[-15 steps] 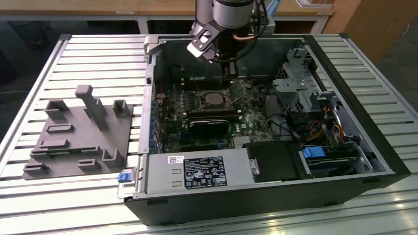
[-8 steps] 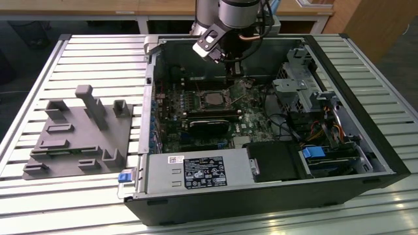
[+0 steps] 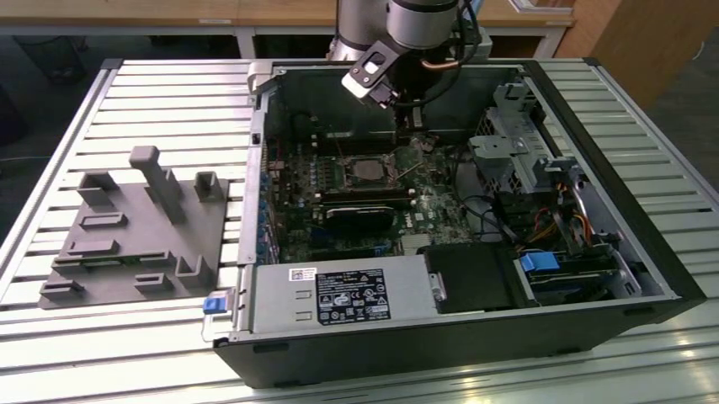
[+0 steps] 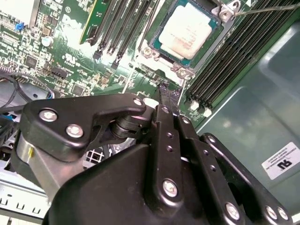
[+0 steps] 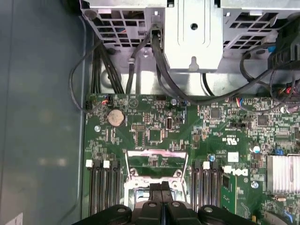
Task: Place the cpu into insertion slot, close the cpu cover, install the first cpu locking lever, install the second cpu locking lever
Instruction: 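Close the cpu cover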
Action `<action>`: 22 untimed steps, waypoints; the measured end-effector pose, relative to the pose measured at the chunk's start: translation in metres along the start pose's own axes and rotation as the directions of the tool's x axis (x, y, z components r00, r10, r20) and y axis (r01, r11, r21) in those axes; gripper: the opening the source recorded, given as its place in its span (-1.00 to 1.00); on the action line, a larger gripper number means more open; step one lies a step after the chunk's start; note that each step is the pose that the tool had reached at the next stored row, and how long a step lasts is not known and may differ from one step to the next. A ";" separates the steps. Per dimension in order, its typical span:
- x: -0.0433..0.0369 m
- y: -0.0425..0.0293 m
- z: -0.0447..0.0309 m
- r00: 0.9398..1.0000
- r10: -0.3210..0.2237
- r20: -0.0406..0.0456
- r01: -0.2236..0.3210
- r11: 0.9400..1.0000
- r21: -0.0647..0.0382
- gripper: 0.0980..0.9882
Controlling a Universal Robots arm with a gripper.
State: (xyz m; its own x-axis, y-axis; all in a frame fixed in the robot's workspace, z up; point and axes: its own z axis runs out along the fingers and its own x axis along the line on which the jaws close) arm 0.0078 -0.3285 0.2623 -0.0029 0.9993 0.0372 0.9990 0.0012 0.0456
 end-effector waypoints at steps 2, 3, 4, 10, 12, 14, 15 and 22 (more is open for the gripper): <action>0.0000 0.0016 0.0001 1.000 0.000 0.000 0.000 1.000 0.000 -0.96; 0.0000 0.0024 0.0002 1.000 0.000 0.000 0.000 1.000 0.001 -0.96; 0.0000 0.0031 0.0003 1.000 0.000 0.000 0.000 1.000 0.001 -0.96; 0.0000 0.0070 0.0007 1.000 0.000 0.000 0.000 1.000 0.001 -0.96; 0.0000 0.0080 0.0012 1.000 0.000 0.000 0.000 1.000 0.002 -0.96; 0.0000 0.0100 0.0017 1.000 0.000 0.000 0.000 1.000 0.002 -0.96; 0.0001 0.0116 0.0020 1.000 0.000 0.000 0.000 1.000 0.003 -0.96; 0.0017 0.0211 0.0056 1.000 -0.005 -0.001 0.005 1.000 0.005 -0.96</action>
State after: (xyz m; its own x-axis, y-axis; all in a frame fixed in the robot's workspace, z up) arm 0.0292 -0.3265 0.2577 -0.0075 0.9993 0.0377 0.9992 0.0060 0.0404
